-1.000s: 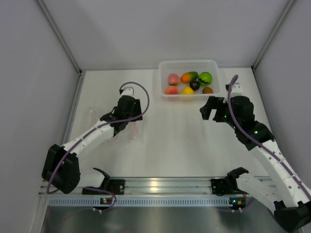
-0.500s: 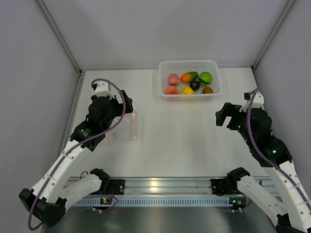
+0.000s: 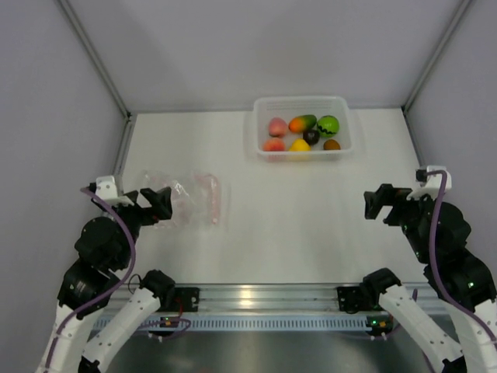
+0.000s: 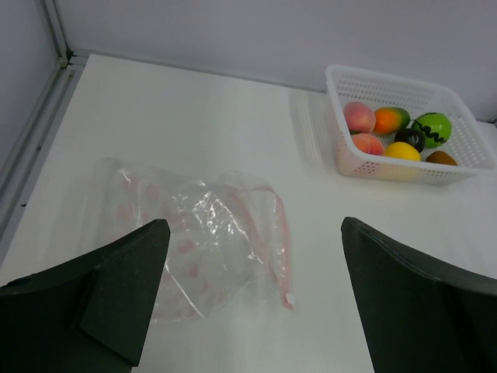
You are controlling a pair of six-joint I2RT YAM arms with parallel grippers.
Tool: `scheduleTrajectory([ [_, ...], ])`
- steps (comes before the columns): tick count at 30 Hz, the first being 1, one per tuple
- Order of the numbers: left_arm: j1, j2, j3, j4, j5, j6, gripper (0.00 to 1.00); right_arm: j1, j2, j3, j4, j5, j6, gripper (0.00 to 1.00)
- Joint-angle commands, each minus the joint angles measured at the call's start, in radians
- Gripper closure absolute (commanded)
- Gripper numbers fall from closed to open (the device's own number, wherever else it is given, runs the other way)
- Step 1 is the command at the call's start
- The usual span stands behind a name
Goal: Open the zip-top bag and remove the fake food
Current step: Reset both arms
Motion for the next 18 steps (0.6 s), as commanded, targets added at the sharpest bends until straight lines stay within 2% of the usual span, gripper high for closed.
scheduleTrajectory([
  [1, 0.004, -0.060, 0.031, -0.141, -0.048, 0.055, 0.02, -0.003, -0.023, 0.036, -0.059, 0.037, -0.055, 0.01],
  [6, 0.004, -0.131, 0.044, -0.208, -0.122, 0.069, 0.02, -0.003, -0.069, 0.040, -0.073, 0.067, -0.048, 0.01],
  [18, 0.004, -0.189, 0.065, -0.227, -0.095, 0.103, 0.02, -0.003, -0.107, 0.032, -0.096, 0.116, -0.068, 0.00],
])
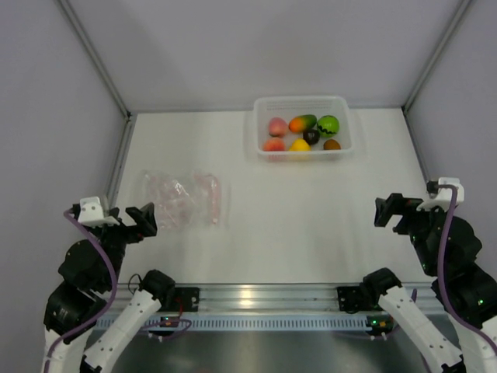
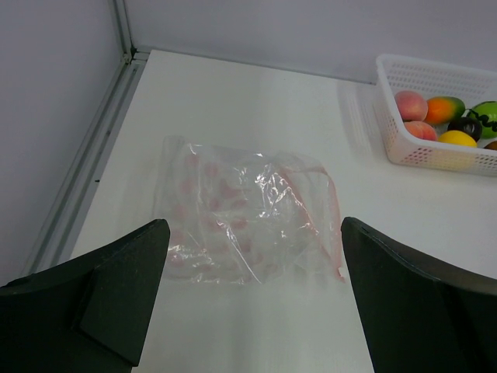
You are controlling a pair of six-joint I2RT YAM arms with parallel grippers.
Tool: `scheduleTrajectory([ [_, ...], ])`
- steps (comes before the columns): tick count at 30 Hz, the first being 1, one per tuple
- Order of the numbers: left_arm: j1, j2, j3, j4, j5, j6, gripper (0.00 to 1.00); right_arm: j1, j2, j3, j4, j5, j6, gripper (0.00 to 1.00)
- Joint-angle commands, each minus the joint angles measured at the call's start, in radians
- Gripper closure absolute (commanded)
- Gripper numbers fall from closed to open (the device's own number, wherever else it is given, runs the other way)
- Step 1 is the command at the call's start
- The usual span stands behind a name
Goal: Open the zip-top bag and remove the fake food
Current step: Reset both arms
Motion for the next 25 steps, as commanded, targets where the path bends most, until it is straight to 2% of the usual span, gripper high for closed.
scheduleTrajectory([
  [1, 0.004, -0.034, 0.032, -0.010, 0.014, 0.030, 0.02, -0.005, -0.021, 0.032, -0.022, 0.040, -0.018, 0.01],
  [25, 0.004, -0.020, 0.026, -0.004, 0.014, 0.021, 0.02, -0.005, 0.011, 0.046, 0.007, 0.022, -0.004, 0.01],
])
